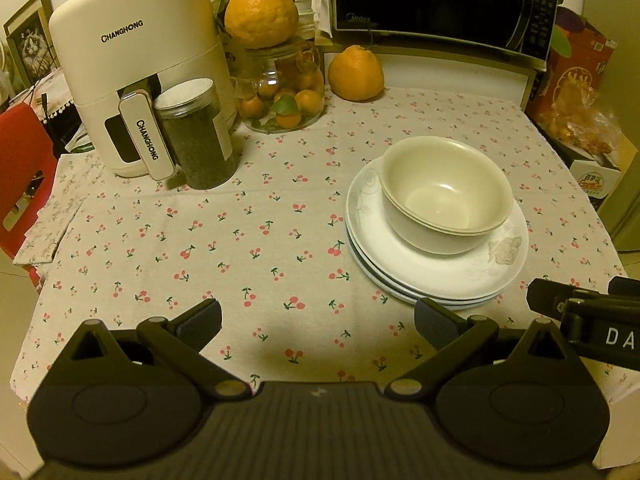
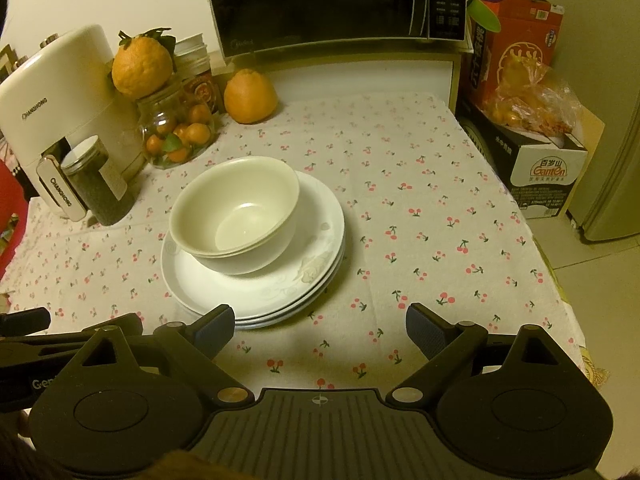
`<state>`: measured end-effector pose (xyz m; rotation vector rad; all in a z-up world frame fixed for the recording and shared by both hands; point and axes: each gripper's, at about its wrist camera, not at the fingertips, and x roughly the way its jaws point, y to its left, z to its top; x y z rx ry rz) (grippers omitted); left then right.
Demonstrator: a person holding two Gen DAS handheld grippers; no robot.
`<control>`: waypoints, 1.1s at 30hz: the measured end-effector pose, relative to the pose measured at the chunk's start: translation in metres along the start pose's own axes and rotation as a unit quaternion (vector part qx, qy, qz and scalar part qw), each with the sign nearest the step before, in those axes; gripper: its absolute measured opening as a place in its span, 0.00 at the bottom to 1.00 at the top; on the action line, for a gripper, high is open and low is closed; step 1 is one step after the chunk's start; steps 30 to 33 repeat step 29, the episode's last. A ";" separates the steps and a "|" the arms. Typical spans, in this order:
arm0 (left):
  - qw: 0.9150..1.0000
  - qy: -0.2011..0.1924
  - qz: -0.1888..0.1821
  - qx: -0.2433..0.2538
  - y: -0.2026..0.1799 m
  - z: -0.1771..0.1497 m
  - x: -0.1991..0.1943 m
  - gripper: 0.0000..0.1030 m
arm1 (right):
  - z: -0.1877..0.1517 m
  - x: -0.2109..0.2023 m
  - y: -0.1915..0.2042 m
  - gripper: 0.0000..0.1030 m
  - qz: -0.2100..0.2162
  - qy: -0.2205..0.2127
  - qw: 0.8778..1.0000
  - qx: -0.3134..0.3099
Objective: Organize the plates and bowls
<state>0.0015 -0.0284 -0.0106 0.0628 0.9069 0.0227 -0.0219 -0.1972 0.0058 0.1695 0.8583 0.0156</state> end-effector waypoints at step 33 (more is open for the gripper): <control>1.000 0.001 -0.003 -0.008 0.002 -0.001 0.001 1.00 | -0.002 0.002 -0.006 0.92 -0.005 -0.002 1.000 0.012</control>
